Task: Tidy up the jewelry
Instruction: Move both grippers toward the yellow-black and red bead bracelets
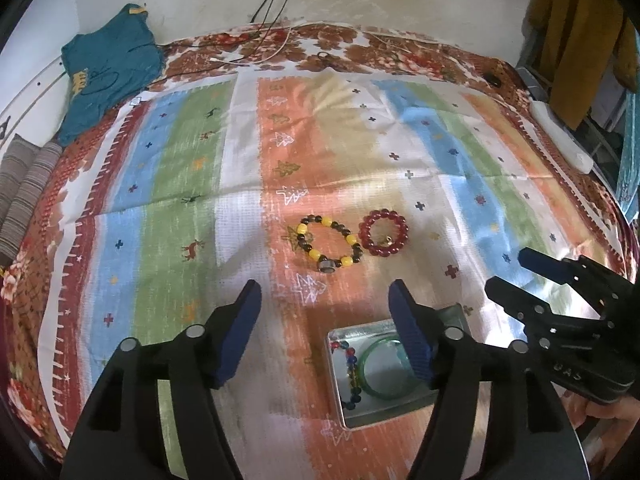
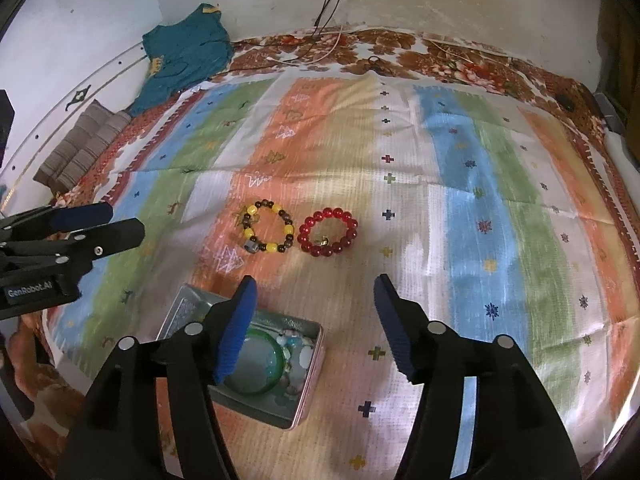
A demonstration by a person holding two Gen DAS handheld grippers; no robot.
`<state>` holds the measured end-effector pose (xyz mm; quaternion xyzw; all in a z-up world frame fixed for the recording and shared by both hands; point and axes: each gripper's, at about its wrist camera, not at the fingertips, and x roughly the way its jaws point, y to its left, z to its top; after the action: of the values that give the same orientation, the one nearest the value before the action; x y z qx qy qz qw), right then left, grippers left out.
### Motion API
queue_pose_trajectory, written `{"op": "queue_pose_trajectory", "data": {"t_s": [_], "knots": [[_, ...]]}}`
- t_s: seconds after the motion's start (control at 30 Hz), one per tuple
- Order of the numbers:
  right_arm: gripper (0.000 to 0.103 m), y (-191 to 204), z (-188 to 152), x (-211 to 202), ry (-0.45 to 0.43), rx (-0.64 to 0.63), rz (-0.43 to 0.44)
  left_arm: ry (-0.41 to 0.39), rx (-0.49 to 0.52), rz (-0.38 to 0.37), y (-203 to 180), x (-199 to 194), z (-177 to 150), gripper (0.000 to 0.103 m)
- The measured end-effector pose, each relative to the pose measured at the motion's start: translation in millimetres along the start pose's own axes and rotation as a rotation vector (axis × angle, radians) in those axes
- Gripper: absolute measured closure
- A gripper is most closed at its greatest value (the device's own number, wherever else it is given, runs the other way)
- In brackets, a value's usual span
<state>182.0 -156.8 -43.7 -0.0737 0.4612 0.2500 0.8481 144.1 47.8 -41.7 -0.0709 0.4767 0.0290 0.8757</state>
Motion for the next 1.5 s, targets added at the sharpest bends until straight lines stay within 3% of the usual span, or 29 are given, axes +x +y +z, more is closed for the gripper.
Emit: {"op": "queue_pose_trajectory", "data": {"t_s": [0.17, 0.57, 1.5], "knots": [[0.033, -2, 6, 10, 0.016, -0.002, -0.014, -0.001, -0.016, 0.033, 4, 11, 8, 0.026], [0.027, -5, 19, 30, 0.044, 0.001, -0.036, 0.035, -0.020, 0.076, 11, 35, 22, 0.019], [0.025, -21, 42, 96, 0.119, -0.009, -0.086, 0.154, 0.006, 0.121, 19, 108, 46, 0.019]]}}
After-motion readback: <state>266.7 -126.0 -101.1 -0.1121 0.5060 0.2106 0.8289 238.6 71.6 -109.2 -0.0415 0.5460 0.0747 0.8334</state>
